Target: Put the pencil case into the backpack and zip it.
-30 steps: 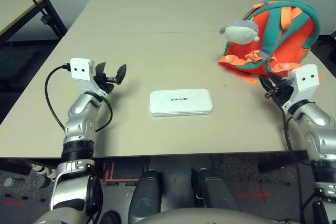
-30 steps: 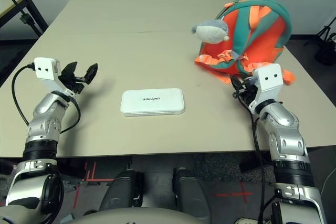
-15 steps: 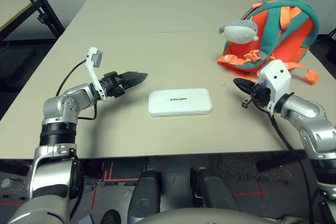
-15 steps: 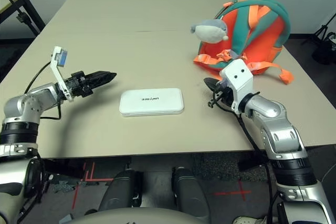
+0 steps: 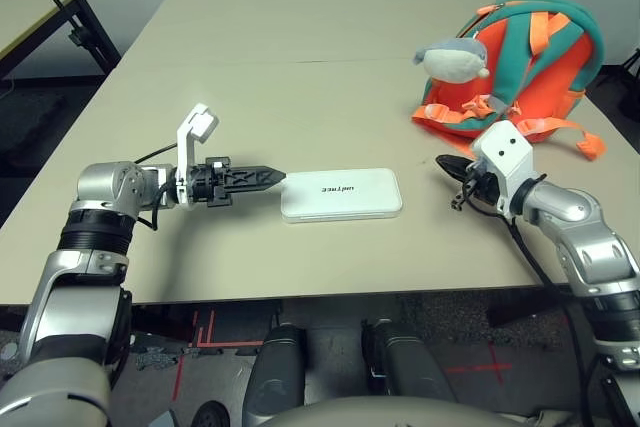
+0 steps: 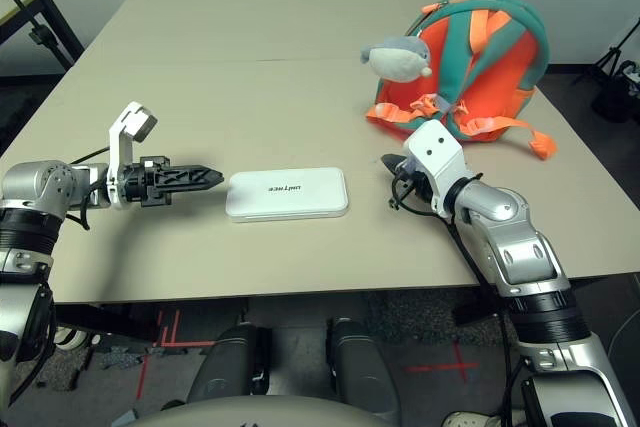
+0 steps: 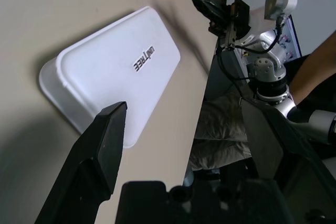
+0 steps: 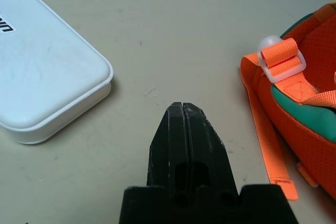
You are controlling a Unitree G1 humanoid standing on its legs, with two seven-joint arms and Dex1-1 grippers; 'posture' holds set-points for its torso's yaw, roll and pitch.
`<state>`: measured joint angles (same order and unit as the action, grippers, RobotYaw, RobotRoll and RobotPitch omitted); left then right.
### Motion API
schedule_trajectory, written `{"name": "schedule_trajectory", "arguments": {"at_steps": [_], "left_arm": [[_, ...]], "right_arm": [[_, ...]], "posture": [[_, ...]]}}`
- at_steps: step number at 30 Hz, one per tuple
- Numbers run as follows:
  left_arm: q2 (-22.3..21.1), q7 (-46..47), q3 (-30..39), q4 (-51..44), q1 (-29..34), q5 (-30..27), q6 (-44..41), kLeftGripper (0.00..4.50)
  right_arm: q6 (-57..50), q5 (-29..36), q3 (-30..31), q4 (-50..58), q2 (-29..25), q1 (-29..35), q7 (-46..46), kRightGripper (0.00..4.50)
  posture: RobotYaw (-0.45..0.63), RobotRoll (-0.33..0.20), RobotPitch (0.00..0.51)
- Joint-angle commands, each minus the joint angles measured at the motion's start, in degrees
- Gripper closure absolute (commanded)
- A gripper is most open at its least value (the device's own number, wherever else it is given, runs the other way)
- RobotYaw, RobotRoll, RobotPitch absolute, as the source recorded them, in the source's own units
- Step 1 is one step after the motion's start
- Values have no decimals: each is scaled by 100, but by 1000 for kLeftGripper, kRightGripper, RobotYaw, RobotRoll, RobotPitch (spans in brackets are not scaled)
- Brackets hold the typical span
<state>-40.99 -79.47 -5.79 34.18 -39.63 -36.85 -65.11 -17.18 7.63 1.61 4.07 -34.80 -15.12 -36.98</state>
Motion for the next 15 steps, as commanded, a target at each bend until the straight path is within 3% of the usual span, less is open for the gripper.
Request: {"name": "schedule_trajectory", "arguments": {"at_steps": [1, 15], "left_arm": [[-23, -203, -191, 450, -84, 305, 63, 182], [580, -449, -320, 1670, -505, 1142, 637, 182]], "right_arm": [[79, -80, 37, -112, 23, 52, -27, 4500], [295, -356, 174, -407, 18, -55, -87, 4500]], "posture": [[36, 0, 57], [26, 0, 61]]}}
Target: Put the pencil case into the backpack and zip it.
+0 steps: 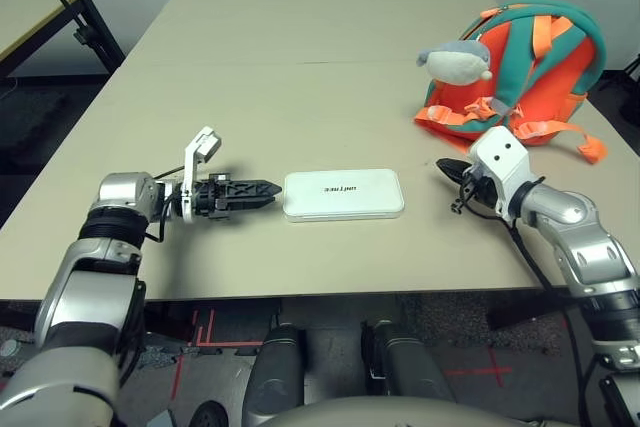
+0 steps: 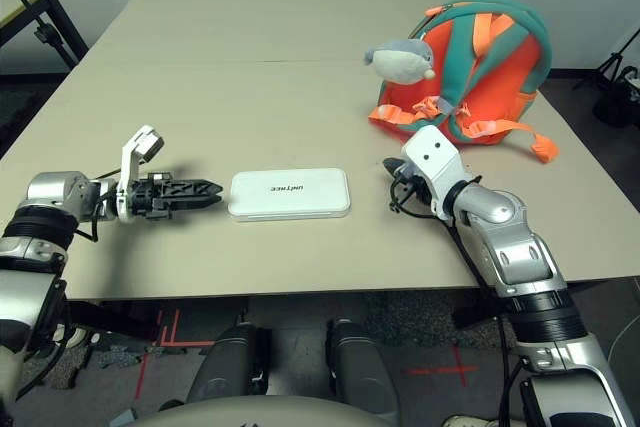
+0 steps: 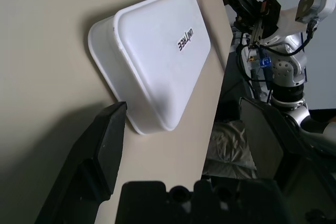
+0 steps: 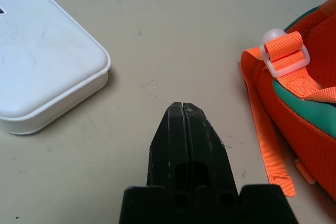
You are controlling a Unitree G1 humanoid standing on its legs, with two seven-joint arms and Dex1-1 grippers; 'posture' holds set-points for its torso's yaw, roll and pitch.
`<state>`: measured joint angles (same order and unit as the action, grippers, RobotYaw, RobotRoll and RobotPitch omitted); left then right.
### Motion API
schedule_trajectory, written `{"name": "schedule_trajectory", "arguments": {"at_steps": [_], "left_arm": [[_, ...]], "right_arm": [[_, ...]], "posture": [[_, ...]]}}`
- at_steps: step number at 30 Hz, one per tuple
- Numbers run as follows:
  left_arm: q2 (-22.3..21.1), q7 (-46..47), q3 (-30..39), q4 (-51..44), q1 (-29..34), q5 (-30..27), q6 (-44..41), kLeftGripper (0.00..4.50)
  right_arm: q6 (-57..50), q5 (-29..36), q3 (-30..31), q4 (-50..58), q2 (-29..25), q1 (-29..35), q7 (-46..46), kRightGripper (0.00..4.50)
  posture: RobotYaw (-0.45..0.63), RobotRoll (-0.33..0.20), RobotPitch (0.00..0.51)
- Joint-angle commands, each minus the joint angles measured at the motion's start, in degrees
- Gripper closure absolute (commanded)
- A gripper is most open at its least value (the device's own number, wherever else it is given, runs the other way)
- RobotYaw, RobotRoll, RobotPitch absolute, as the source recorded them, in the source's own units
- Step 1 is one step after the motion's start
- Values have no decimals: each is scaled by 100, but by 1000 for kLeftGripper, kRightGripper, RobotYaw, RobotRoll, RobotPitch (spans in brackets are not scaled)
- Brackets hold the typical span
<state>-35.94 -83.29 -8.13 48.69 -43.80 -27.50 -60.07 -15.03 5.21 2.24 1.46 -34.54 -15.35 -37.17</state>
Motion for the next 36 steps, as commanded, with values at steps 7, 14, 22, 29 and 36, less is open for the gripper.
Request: {"name": "schedule_trajectory", "arguments": {"at_steps": [7, 14, 22, 29, 36], "left_arm": [[209, -95, -104, 654, -215, 617, 465, 182], [157, -147, -14, 904, -248, 872, 652, 182], [65, -187, 66, 998, -274, 977, 690, 182], [4, -201, 122, 995, -309, 1001, 661, 182], [32, -160, 174, 1015, -310, 1047, 671, 182]], "right_arm": [[206, -363, 206, -278, -37, -43, -50, 4500], [270, -554, 365, -393, -32, -27, -131, 4500], [270, -799, 768, -382, -14, 10, -380, 4500], [291, -988, 1122, -366, 90, -189, -539, 4500], [386, -1211, 1480, -560, 237, -466, -666, 4500]], "posture": [[20, 0, 63], [32, 0, 71], [41, 0, 76], [44, 0, 74], [46, 0, 73]]}}
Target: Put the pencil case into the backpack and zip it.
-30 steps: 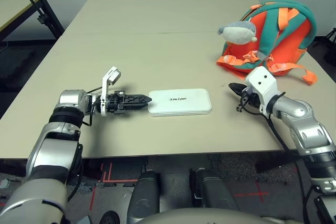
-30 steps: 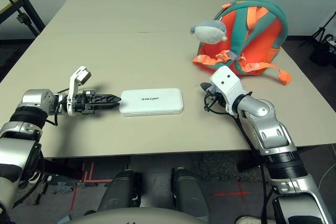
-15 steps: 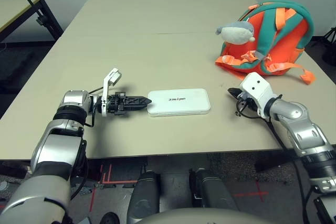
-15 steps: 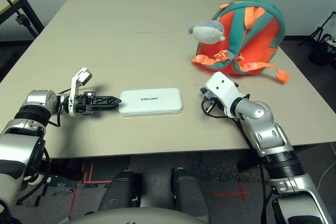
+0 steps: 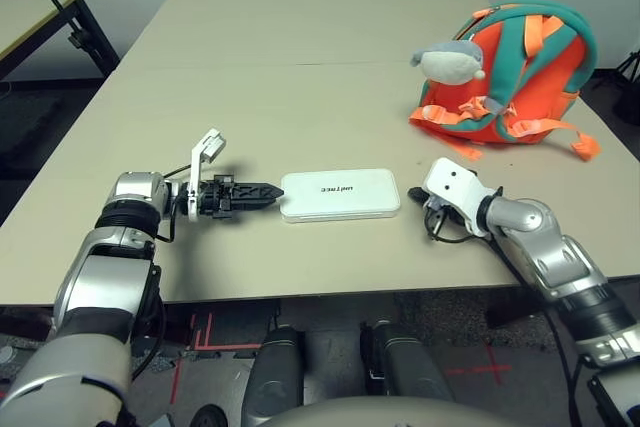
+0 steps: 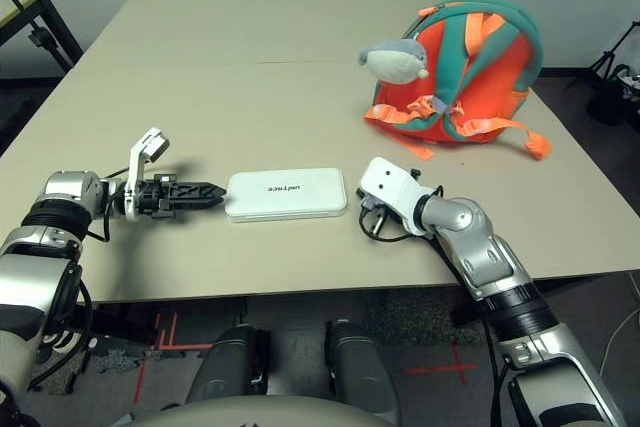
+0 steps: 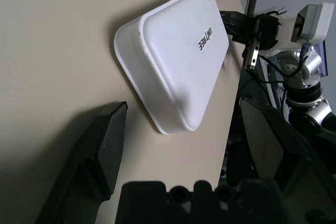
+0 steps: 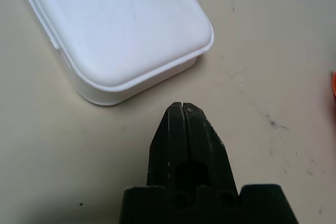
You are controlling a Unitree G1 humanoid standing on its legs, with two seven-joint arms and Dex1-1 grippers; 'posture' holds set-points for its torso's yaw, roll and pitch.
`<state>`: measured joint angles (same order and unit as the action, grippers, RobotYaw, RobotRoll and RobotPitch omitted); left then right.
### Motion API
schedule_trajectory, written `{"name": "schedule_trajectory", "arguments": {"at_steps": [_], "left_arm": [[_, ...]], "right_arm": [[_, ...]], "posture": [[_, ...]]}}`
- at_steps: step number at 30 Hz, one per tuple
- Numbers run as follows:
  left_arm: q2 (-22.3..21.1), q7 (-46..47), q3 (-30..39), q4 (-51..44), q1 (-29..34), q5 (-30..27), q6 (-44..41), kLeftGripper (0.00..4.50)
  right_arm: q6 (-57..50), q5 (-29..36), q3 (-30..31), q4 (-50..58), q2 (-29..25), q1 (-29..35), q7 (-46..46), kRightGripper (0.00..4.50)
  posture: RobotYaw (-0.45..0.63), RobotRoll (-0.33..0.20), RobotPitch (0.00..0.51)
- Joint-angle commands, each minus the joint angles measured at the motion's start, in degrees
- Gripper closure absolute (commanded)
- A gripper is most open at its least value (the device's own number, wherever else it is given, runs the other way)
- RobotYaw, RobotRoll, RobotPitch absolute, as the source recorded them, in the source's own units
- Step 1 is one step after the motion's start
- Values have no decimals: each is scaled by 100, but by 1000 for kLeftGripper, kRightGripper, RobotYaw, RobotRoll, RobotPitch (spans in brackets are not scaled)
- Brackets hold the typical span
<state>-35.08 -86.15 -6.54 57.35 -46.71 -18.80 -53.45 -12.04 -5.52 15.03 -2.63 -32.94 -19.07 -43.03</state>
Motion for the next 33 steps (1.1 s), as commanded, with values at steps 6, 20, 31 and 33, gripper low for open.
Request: {"name": "schedule_trajectory", "arguments": {"at_steps": [6, 20, 31, 33], "left_arm": [[-11, 114, 26, 151, -19, 241, -14, 182], [56, 32, 4, 196, -73, 452, 65, 182], [30, -4, 48, 202, -26, 501, 36, 182], [26, -2, 64, 194, -12, 499, 27, 182]], "right_arm": [[157, -263, 415, -277, 306, -290, -147, 4500], [153, -528, 827, -234, 950, -631, -369, 4500], [4, -916, 1196, -257, 1240, -799, -683, 4500], [-10, -979, 1245, -270, 1262, -840, -735, 4500]], "posture": [[45, 0, 73], [38, 0, 75], [44, 0, 77], [45, 0, 77]]}}
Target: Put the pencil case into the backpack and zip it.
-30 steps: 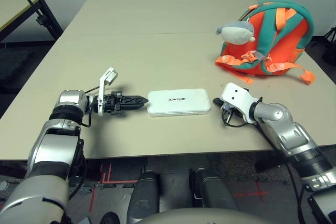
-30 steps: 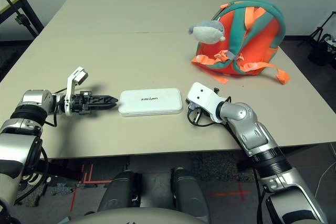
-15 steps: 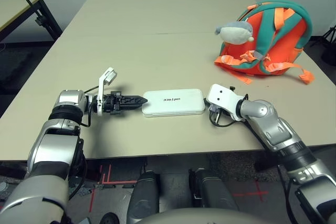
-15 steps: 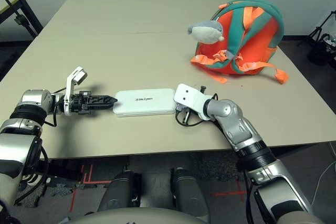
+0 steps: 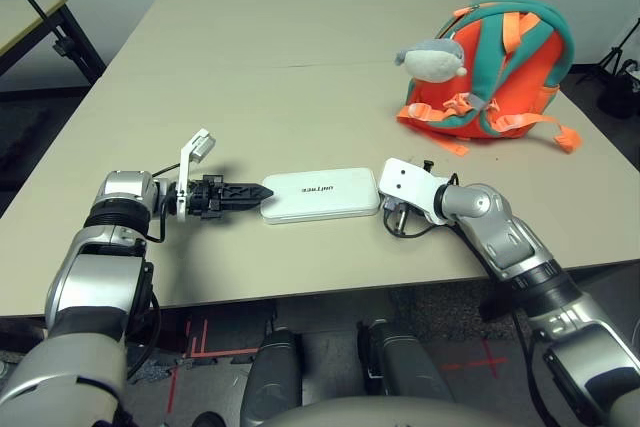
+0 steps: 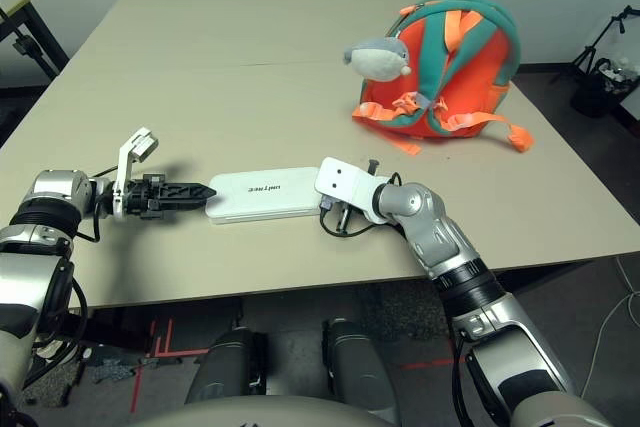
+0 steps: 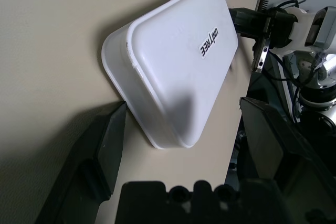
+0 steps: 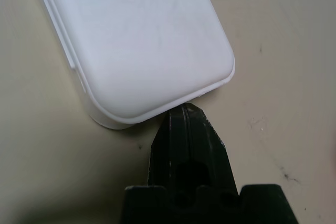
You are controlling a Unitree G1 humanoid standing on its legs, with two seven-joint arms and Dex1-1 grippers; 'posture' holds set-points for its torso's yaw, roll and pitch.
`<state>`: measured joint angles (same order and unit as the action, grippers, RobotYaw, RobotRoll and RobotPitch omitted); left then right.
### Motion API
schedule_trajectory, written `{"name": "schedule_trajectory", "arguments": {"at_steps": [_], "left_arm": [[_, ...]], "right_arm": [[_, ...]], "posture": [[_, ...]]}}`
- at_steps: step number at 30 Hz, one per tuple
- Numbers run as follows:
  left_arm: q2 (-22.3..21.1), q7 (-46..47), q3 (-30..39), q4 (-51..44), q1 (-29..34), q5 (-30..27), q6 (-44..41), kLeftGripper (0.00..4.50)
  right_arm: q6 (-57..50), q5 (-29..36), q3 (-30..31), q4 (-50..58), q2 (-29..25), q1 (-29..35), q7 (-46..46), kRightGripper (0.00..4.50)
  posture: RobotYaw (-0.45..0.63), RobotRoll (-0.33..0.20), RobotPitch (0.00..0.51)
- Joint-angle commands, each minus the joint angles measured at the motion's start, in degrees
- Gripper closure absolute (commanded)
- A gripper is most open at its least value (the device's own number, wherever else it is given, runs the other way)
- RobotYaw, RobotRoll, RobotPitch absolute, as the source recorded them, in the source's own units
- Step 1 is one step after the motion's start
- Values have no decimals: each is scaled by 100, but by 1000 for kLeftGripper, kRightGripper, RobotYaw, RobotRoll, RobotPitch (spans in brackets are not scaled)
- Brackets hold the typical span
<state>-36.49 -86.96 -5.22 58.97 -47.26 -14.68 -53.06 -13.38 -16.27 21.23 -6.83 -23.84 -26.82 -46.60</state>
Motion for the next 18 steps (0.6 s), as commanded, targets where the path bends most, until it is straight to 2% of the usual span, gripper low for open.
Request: {"name": "schedule_trajectory", "arguments": {"at_steps": [1, 18], "left_arm": [[166, 80, -60, 30, 49, 87, -14, 182], [43, 47, 113, -390, 392, -22, -291, 182]], "right_arm": [[127, 73, 644, 136, 366, -87, -402, 4500], [184, -195, 823, 1, 637, -411, -851, 4500]], "posture": [[45, 0, 77], [65, 0, 95]]}}
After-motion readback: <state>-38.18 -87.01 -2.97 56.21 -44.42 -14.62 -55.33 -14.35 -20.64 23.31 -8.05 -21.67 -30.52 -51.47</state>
